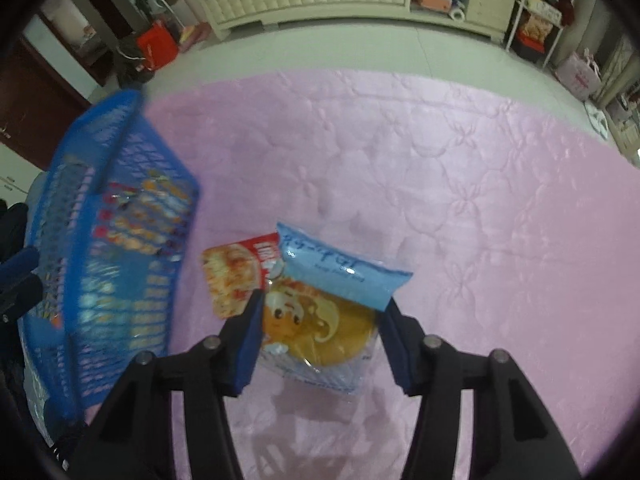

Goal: Organize snacks
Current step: 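Carry the bread pack over the blue basket with the right tool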

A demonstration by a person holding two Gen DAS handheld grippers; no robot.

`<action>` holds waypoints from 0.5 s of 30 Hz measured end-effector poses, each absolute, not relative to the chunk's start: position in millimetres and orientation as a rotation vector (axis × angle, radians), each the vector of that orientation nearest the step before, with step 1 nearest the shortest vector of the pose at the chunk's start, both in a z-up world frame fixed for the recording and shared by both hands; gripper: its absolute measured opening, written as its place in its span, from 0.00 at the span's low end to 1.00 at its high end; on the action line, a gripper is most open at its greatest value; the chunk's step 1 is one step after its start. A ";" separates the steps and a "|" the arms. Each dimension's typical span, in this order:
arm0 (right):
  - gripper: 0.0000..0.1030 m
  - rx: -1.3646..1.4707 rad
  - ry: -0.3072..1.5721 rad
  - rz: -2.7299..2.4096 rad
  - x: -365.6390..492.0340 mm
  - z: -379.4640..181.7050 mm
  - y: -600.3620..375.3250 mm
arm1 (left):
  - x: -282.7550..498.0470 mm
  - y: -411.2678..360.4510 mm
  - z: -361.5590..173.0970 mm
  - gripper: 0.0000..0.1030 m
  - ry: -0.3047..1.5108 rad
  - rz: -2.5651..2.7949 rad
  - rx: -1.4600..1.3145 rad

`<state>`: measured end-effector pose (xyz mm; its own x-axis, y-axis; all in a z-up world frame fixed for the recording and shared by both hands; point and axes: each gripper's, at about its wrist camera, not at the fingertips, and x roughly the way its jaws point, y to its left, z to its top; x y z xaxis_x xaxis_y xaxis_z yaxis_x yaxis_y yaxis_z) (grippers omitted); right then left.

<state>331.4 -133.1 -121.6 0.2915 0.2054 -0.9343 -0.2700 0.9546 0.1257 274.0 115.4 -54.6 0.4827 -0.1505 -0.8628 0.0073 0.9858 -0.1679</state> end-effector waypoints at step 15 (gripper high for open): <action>0.57 -0.110 1.080 0.518 278.1 -38.1 -78.4 | 225.8 125.7 -16.2 0.72 0.973 -0.048 -0.045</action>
<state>278.1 -78.4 -38.1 0.3653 0.3492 -0.8629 -0.4541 0.8760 0.1623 225.8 125.7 -16.2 0.5621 -0.0607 -0.8249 0.0203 0.9980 -0.0596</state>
